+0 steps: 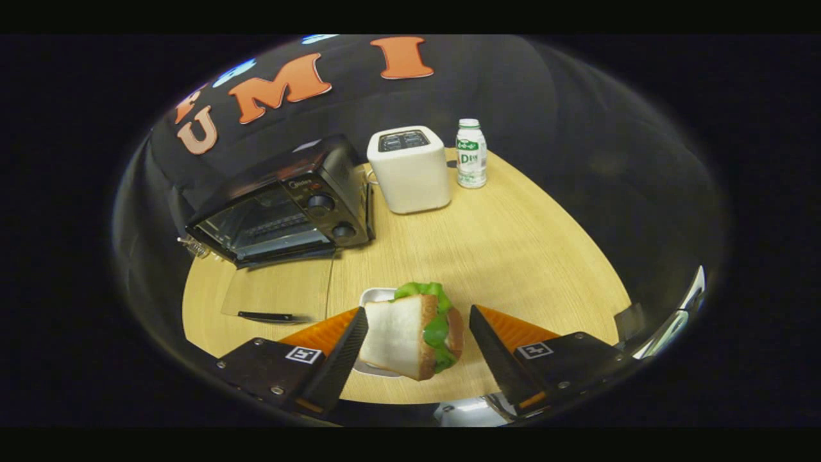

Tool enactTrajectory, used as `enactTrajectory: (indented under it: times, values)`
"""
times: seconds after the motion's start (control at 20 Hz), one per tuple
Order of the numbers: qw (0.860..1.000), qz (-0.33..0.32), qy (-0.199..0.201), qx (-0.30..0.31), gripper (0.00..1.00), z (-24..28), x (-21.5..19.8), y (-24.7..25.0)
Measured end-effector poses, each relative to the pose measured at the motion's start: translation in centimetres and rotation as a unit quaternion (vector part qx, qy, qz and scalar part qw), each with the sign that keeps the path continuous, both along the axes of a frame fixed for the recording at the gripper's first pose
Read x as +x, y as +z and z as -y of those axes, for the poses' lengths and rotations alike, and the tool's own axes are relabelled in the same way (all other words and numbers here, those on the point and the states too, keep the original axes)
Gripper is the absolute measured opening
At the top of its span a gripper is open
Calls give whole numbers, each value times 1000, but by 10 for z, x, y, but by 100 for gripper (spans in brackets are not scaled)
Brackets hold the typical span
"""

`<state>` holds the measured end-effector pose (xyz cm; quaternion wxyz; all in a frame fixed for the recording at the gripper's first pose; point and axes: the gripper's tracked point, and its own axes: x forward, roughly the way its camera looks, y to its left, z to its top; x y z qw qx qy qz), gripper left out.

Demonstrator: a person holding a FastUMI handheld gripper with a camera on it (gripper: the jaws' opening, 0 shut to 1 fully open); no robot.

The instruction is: Open the toaster oven, put the food inside, and close the toaster oven door.

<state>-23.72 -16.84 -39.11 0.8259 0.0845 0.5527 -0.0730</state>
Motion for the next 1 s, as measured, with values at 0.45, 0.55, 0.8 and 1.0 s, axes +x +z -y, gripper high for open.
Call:
enactTrajectory:
  times: [0.45,0.55,0.8,1.0]
  values:
    - [996,-36,7,84,59,2,-6,-24]
    - [993,-43,7,112,49,1,-6,-24]
    - [984,-36,-37,173,34,-1,-2,-25]
    - [975,-20,-79,206,28,-9,-3,-27]
